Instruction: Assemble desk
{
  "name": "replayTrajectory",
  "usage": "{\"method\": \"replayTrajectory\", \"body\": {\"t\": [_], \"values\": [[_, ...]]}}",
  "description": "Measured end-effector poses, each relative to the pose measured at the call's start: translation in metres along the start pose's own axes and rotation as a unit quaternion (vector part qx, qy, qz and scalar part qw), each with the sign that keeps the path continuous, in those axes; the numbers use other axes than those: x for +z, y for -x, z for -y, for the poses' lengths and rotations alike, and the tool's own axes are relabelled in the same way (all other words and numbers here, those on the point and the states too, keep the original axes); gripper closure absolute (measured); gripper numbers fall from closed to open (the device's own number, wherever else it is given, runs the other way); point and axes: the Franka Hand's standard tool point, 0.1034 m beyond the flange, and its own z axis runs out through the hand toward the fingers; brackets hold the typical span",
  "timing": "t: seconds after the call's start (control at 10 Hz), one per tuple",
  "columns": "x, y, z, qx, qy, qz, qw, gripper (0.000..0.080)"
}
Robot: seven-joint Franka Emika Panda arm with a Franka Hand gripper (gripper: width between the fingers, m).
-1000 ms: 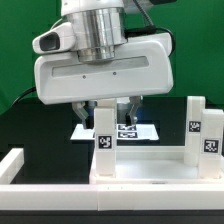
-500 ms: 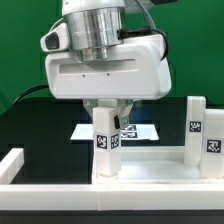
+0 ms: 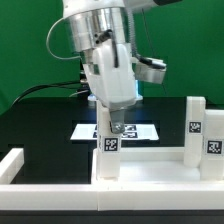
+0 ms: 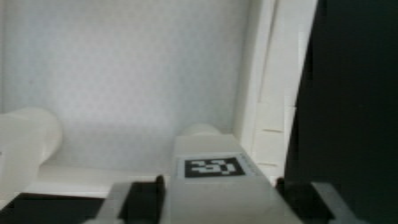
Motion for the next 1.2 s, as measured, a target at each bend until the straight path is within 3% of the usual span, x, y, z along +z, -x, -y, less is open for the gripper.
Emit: {"method": "replayTrajectory", "body": {"t": [0.1,0.2,0.4,0.7,0.9,1.0,1.1,1.2], "values": [[0.000,0.000,0.000,-0.012,0.000,0.000,1.000,0.0431],[0.000,0.000,0.000,-0.051,0.001,-0.001,0.999,0.0431],[-0.003,-0.011,-0.001,-0.200,0.000,-0.004,0.980,0.0182],[-0.005,-0.027,-0.008,-0.431,0.009,0.000,0.902,0.0151],[-0.005,-0.027,-0.008,-0.490,0.009,0.000,0.872,0.0151],[-0.005,-0.026,-0.008,-0.540,0.018,-0.002,0.841,0.0151],[-0.004,-0.022,-0.004,-0.640,0.038,-0.008,0.768,0.0151],[0.000,-0.014,-0.003,-0.713,0.047,-0.003,0.700,0.0151]]}}
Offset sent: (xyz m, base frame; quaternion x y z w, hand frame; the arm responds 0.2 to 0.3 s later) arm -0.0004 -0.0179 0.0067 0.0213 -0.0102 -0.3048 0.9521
